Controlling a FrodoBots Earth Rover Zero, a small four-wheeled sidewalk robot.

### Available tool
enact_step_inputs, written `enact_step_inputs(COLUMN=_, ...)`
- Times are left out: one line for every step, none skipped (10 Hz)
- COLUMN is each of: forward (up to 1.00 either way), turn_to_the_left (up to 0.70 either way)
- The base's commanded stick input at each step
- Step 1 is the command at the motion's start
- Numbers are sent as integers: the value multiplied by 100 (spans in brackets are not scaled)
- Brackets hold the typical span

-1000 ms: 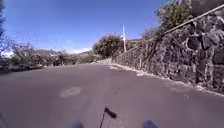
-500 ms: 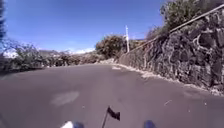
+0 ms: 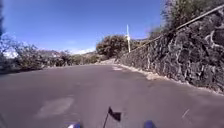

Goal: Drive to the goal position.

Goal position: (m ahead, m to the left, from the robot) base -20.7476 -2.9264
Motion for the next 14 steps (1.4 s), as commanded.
enact_step_inputs(forward=70, turn_to_the_left=0)
enact_step_inputs(forward=70, turn_to_the_left=0)
enact_step_inputs(forward=70, turn_to_the_left=0)
enact_step_inputs(forward=70, turn_to_the_left=0)
enact_step_inputs(forward=70, turn_to_the_left=0)
enact_step_inputs(forward=70, turn_to_the_left=0)
enact_step_inputs(forward=70, turn_to_the_left=0)
enact_step_inputs(forward=70, turn_to_the_left=0)
enact_step_inputs(forward=70, turn_to_the_left=0)
enact_step_inputs(forward=70, turn_to_the_left=0)
enact_step_inputs(forward=70, turn_to_the_left=0)
enact_step_inputs(forward=70, turn_to_the_left=0)
enact_step_inputs(forward=70, turn_to_the_left=0)
enact_step_inputs(forward=70, turn_to_the_left=0)
